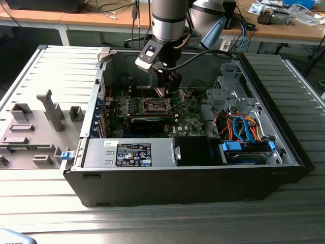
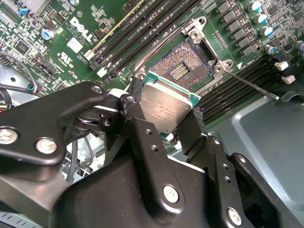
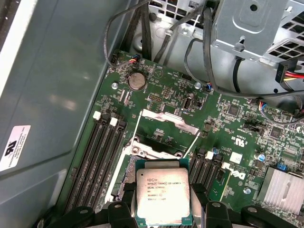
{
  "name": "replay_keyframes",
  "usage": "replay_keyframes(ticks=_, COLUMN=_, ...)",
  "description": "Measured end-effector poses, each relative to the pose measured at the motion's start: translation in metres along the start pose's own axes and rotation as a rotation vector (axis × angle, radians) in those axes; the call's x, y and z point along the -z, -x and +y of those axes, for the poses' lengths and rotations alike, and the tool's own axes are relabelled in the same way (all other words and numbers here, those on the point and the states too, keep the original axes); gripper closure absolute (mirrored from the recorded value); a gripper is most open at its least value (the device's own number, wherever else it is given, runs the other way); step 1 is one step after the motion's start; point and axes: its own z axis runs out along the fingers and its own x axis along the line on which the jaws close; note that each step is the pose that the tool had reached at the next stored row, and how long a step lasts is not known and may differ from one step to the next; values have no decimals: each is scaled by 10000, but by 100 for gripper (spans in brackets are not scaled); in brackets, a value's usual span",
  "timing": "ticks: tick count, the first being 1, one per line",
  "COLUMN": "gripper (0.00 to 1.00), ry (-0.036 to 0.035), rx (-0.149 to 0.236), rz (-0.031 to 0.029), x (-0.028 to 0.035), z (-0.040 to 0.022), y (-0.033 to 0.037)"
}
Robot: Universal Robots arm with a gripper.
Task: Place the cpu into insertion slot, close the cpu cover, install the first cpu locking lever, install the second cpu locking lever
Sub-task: 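Place the cpu into insertion slot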
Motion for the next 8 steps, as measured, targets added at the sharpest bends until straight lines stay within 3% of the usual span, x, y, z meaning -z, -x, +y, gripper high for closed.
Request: replay_keyframes(ticks=8, gripper=45, ry=-1, rx=-40, rz=-1, x=-2, z=0, y=0)
